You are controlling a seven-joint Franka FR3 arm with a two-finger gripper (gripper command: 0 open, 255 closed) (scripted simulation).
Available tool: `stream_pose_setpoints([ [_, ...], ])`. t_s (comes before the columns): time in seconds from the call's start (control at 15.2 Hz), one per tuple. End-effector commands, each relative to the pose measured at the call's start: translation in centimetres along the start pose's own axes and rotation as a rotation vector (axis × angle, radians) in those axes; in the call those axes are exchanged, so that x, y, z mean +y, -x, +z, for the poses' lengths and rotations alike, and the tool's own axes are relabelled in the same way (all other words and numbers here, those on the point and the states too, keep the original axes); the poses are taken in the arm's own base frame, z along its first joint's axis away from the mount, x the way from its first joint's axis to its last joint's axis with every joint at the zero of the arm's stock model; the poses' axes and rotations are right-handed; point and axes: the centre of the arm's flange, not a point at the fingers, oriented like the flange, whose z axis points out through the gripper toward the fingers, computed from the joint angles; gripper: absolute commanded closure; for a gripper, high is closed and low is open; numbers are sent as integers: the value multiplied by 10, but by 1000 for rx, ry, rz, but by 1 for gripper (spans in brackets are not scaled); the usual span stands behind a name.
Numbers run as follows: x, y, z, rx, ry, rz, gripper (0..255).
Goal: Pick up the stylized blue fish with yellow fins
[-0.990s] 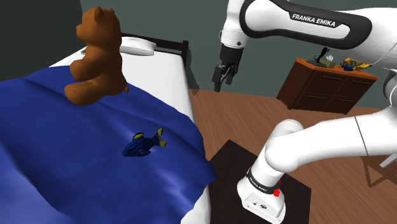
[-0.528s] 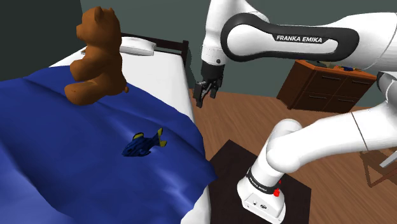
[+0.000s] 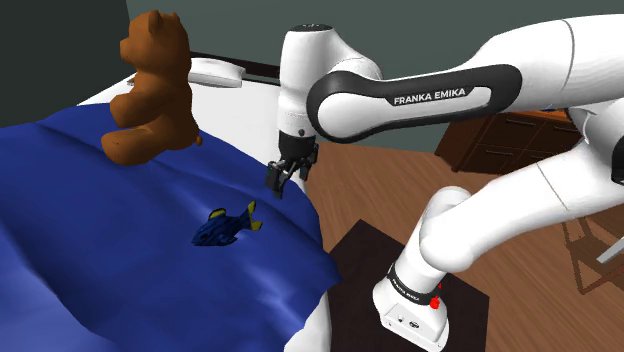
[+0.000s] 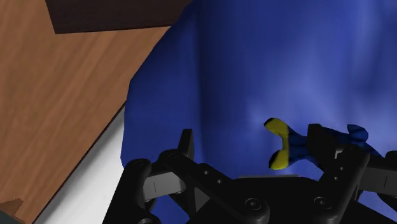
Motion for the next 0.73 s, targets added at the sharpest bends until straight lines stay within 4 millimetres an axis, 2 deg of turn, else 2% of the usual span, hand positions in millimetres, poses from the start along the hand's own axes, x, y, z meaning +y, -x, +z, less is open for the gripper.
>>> stream_pose_setpoints([
  [0.0,-20,-6,11,7,2,1,0],
  [0.66,-132,-34,77,37,19,3,0],
])
